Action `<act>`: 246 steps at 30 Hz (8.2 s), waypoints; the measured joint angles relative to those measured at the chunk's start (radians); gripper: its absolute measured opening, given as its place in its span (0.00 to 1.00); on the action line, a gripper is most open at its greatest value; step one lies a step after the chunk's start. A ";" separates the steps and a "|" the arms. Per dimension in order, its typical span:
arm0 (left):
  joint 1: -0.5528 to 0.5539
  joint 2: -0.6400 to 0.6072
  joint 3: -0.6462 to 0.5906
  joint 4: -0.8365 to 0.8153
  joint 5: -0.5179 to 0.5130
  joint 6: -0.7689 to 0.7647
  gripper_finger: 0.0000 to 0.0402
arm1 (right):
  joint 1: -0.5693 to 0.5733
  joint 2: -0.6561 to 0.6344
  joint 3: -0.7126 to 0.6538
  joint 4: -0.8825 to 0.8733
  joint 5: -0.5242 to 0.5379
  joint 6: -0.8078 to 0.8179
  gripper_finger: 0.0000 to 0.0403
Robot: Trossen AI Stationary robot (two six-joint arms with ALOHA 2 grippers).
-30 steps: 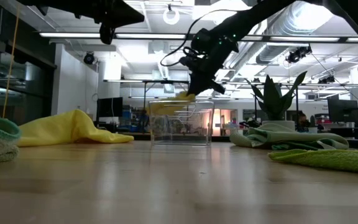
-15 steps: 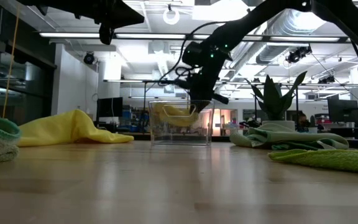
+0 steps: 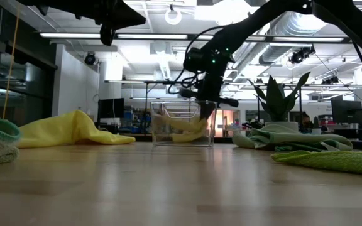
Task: Fold microfiber towels
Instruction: Put the folded right yellow towel into the transparent bin, then fold the bottom left blue towel
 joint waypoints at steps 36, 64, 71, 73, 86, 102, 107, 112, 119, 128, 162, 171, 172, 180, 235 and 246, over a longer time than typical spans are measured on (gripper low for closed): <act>0.000 0.000 -0.006 -0.050 0.000 0.000 0.00 | -0.017 -0.109 0.000 -0.041 0.107 0.068 0.48; 0.000 0.000 -0.006 -0.050 0.008 0.002 0.02 | 0.427 -1.212 -1.128 0.748 -0.072 -0.133 0.47; -0.002 0.000 -0.006 -0.049 0.029 0.026 0.11 | 0.457 -1.227 -1.178 0.889 -0.045 -0.205 0.47; -0.016 0.000 0.001 -0.063 0.070 0.025 0.16 | 0.457 -1.222 -1.178 0.889 -0.045 -0.206 0.47; -0.500 0.104 0.143 -0.817 0.240 -0.081 0.44 | 0.457 -1.223 -1.176 0.842 -0.045 -0.206 0.47; -0.812 0.155 -0.122 -0.851 0.141 -0.472 0.38 | 0.455 -1.223 -1.175 0.800 -0.045 -0.203 0.47; -0.814 0.155 -0.144 -0.797 0.146 -0.465 0.36 | 0.456 -1.223 -1.175 0.791 -0.045 -0.203 0.47; -0.826 0.155 -0.195 -0.767 0.205 -0.472 0.36 | 0.456 -1.223 -1.175 0.786 -0.045 -0.204 0.47; -0.825 0.158 -0.202 -0.739 0.187 -0.468 0.33 | 0.455 -1.223 -1.175 0.780 -0.044 -0.206 0.47; -0.824 0.205 -0.202 -0.711 0.202 -0.431 0.03 | 0.455 -1.223 -1.175 0.758 -0.043 -0.203 0.47; -0.062 0.516 0.255 -0.612 0.418 -0.200 0.00 | 0.550 -1.067 -1.175 0.869 -0.092 -0.049 0.47; -0.168 0.581 0.255 -0.521 0.324 -0.279 0.00 | 0.642 -0.714 -1.011 0.903 -0.091 -0.264 0.47; -0.167 0.581 0.255 -0.495 0.301 -0.299 0.00 | 0.647 -0.670 -0.975 0.892 -0.091 -0.305 0.47; -0.114 0.543 0.256 -0.349 0.315 -0.434 0.00 | 0.666 -0.400 -0.702 0.717 -0.091 -0.475 0.47; 0.039 0.462 0.256 -0.096 0.553 -0.519 0.00 | 0.687 -0.579 -0.602 0.357 -0.102 -0.312 0.01; -0.002 0.465 0.254 -0.169 0.455 -0.517 0.00 | 0.671 -0.512 -0.603 0.382 -0.152 -0.478 0.19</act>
